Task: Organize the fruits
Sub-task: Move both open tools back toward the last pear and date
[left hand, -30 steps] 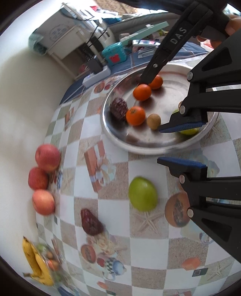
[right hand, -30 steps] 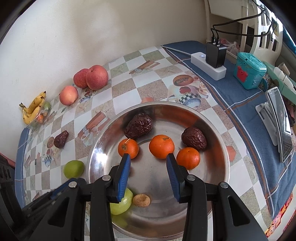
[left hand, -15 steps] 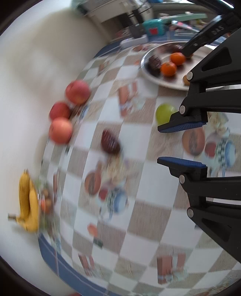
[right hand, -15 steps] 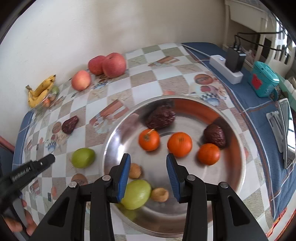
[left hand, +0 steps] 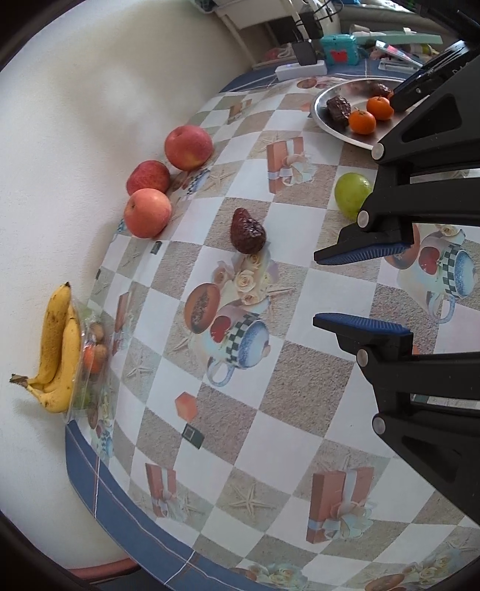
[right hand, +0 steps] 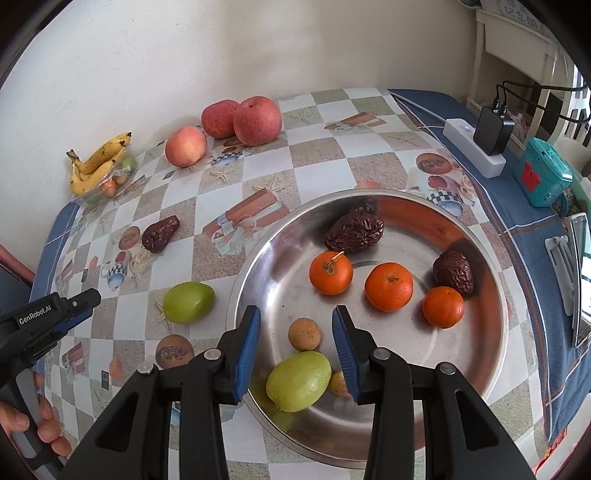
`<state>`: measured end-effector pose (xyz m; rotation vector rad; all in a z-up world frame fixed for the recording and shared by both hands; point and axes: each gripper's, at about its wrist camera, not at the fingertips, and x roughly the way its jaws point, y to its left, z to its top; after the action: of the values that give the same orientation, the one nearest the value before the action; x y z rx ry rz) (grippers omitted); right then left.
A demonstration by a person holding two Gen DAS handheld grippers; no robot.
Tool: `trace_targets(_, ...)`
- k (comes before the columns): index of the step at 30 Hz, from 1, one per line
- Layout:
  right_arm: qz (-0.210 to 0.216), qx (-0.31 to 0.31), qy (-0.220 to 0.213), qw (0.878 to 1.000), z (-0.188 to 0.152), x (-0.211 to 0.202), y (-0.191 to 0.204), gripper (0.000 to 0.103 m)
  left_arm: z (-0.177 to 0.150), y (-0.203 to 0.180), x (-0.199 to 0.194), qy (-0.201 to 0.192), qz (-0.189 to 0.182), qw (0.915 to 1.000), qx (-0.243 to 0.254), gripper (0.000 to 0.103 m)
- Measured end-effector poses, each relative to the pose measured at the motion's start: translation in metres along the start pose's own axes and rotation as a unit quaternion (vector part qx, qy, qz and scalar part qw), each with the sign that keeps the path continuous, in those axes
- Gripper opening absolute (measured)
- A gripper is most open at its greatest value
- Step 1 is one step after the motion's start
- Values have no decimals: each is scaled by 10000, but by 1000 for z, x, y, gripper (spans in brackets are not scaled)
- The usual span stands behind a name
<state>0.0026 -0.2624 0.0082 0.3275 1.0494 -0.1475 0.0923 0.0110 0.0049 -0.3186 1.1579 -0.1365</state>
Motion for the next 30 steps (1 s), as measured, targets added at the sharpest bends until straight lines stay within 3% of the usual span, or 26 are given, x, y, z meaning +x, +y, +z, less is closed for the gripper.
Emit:
trace_targets(1,-12,9,3,10000,0,0,-1,41,-1,-1,2,53,8,10000,26,32)
trace_targets(2,-24,17,6,10000,0,1,-1,42,-2,-3,5,127,22,9999,62,44)
trace_targets(3,-29,28,9,10000,0,1,-1,46,-4,-3,6,162,28,9998,77,62)
trace_targets(4,-27,41,14,10000,0,2,-2,50,-5,-4,8,190,33,9998,80,67)
trace_targets(10,-42,50,7,10000,0,3,-3,53,-8,-8,12,255,111,9995,179,71)
trace_targets(11,-44,56,-8,10000,0,3,-3,57,-8,-7,13,260,163,9994,162,77)
trace_targets(12,-60,59,-29,10000,0,3,-4,72,-8,-6,14,263,211,9993,139,86)
trace_targets(14,-146,62,-73,9998,1,3,-5,87,-9,-3,16,249,321,9992,63,101)
trace_targets(17,-350,26,-11,9994,0,6,-5,87,-11,5,17,115,496,9987,-95,103)
trace_targets(20,-272,74,141,9995,-2,12,-8,88,-11,10,17,106,633,9978,-164,103)
trace_targets(30,-197,277,182,9993,-4,15,-12,88,-14,1,25,334,801,9961,187,103)
